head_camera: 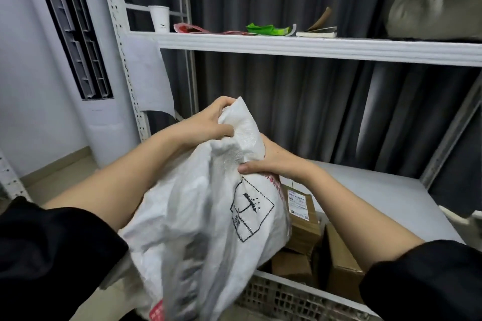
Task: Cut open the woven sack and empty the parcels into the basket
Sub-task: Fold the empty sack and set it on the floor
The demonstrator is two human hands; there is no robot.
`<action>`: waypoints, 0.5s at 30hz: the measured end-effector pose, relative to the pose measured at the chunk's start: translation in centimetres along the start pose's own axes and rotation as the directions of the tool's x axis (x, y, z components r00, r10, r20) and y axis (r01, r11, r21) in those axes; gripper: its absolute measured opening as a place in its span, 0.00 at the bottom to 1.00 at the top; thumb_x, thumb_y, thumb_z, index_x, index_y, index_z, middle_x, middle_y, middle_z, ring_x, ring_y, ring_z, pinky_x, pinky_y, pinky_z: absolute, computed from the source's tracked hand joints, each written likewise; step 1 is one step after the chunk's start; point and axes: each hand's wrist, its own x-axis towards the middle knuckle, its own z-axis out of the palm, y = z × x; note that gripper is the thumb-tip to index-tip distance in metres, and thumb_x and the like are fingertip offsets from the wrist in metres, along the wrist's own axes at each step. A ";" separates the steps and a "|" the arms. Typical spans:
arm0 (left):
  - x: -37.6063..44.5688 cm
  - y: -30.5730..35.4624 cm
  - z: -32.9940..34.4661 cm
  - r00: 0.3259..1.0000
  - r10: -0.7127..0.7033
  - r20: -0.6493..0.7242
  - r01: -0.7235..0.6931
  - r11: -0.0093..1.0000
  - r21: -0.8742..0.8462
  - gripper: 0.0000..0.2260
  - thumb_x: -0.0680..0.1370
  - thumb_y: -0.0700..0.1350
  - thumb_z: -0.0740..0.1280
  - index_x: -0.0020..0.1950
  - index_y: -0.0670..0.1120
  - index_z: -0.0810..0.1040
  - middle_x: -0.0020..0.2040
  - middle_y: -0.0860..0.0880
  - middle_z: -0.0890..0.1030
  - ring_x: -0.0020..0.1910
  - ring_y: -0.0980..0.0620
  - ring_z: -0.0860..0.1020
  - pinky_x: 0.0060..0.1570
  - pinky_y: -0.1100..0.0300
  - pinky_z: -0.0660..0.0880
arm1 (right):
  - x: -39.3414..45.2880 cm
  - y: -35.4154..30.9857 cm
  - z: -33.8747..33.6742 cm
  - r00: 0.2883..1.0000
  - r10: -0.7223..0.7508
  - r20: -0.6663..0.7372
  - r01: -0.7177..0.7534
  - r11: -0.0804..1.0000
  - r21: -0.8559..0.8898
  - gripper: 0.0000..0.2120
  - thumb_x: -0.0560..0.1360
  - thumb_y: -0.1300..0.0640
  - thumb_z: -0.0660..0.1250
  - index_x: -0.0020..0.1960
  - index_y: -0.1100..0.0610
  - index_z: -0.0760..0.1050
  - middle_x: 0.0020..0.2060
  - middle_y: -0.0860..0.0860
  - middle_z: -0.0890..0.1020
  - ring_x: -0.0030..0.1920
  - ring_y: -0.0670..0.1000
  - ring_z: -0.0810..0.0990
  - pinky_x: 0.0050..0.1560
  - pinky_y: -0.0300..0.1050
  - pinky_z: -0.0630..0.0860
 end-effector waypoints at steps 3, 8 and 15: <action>0.2 0.0 0.7 0.999 0.020 -0.031 -0.021 0.999 -0.040 0.19 0.74 0.35 0.64 0.61 0.49 0.67 0.48 0.54 0.73 0.43 0.59 0.74 0.37 0.70 0.74 | -0.4 0.6 0.7 0.991 0.103 -0.090 -0.097 0.993 0.065 0.21 0.66 0.54 0.77 0.56 0.45 0.74 0.53 0.46 0.82 0.56 0.46 0.80 0.57 0.43 0.76; 0.8 0.6 -0.2 0.989 -0.095 -0.117 0.092 0.995 -0.036 0.17 0.77 0.45 0.65 0.65 0.49 0.67 0.47 0.50 0.79 0.43 0.54 0.77 0.46 0.56 0.75 | -0.3 2.5 1.4 0.896 0.230 -0.381 -0.220 0.973 0.068 0.08 0.69 0.60 0.73 0.46 0.52 0.78 0.40 0.43 0.81 0.44 0.45 0.79 0.37 0.32 0.74; -4.7 6.5 2.2 0.602 0.774 -0.198 -0.585 0.596 0.550 0.12 0.78 0.45 0.60 0.54 0.42 0.79 0.51 0.49 0.81 0.51 0.54 0.79 0.57 0.64 0.72 | 0.3 3.1 -0.2 0.496 0.403 -0.770 -0.495 0.859 0.130 0.23 0.66 0.46 0.70 0.57 0.55 0.76 0.51 0.52 0.81 0.52 0.58 0.79 0.50 0.48 0.75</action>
